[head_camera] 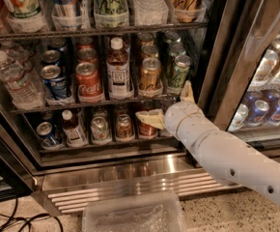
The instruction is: Pick orange can from middle shelf of fridge
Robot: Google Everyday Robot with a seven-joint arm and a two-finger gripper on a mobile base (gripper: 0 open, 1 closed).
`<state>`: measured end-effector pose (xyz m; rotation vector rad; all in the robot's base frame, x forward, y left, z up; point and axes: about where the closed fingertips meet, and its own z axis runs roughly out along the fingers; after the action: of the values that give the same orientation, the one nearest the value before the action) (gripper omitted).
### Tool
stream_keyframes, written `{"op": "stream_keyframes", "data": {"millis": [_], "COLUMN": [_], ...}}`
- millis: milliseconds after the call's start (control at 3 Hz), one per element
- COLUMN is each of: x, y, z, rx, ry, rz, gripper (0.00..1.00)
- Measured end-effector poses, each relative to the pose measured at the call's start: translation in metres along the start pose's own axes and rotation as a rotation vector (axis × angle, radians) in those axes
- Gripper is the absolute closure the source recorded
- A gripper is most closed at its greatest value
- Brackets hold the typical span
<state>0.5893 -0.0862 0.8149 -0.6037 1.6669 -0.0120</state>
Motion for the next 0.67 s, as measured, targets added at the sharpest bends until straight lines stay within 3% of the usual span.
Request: {"op": "stream_keyframes", "data": {"millis": [333, 667], "x": [-0.0008, -0.0089], "y": [0.0036, 0.0021], "z": [-0.0009, 0.0041], "rx": [0.003, 0.034], "ry": [-0.011, -0.079], "rz": [0.009, 0.051], "gripper": [0.0, 0.07]}}
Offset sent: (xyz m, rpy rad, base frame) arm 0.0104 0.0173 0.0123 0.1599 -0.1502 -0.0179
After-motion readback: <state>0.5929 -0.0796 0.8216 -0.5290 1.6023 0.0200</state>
